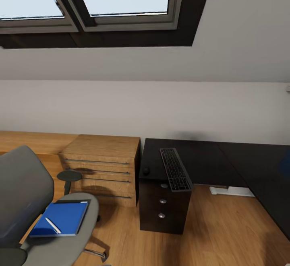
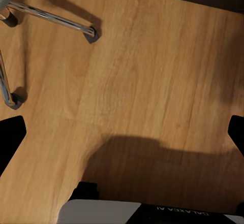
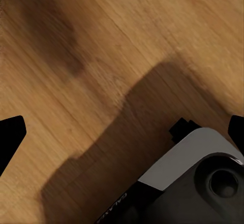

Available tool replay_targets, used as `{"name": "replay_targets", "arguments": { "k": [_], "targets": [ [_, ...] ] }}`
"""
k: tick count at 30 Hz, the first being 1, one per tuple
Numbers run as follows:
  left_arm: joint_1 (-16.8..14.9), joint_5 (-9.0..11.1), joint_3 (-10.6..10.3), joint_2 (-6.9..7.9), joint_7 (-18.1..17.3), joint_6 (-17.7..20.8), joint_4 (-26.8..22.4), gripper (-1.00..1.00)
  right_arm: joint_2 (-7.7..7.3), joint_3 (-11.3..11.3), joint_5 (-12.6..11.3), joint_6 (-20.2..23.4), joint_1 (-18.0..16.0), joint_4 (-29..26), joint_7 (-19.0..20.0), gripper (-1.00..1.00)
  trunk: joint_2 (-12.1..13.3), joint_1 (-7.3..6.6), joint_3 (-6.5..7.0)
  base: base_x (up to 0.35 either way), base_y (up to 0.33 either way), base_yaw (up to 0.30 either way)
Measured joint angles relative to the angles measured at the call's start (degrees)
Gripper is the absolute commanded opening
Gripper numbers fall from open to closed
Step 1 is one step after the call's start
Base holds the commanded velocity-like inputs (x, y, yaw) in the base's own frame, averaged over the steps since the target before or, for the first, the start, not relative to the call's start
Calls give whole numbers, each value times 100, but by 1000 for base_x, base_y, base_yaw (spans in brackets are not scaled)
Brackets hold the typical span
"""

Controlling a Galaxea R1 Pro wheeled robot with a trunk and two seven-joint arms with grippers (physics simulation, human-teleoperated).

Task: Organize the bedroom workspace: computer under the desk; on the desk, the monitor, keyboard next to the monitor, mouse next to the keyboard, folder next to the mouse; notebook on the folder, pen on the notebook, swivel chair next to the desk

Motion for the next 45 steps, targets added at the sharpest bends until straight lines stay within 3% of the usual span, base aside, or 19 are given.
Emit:
{"name": "replay_targets", "arguments": {
  "k": [29,38,45],
  "targets": [
    [1,5,-7,-2,-5,29,36,100,0,0,0,0,0,0,0,100,1165,-637,522,0,0,0],
    [-12,21,-1,-165,27,105,13,100,2,6,13,-3,0,-3,7,100,1526,-835,684,0,0,0],
    [-612,35,14,-331,66,589,41,100,68,-6,2,-149,-6,-399,12,100,1807,-989,811,0,0,0]
  ]
}}
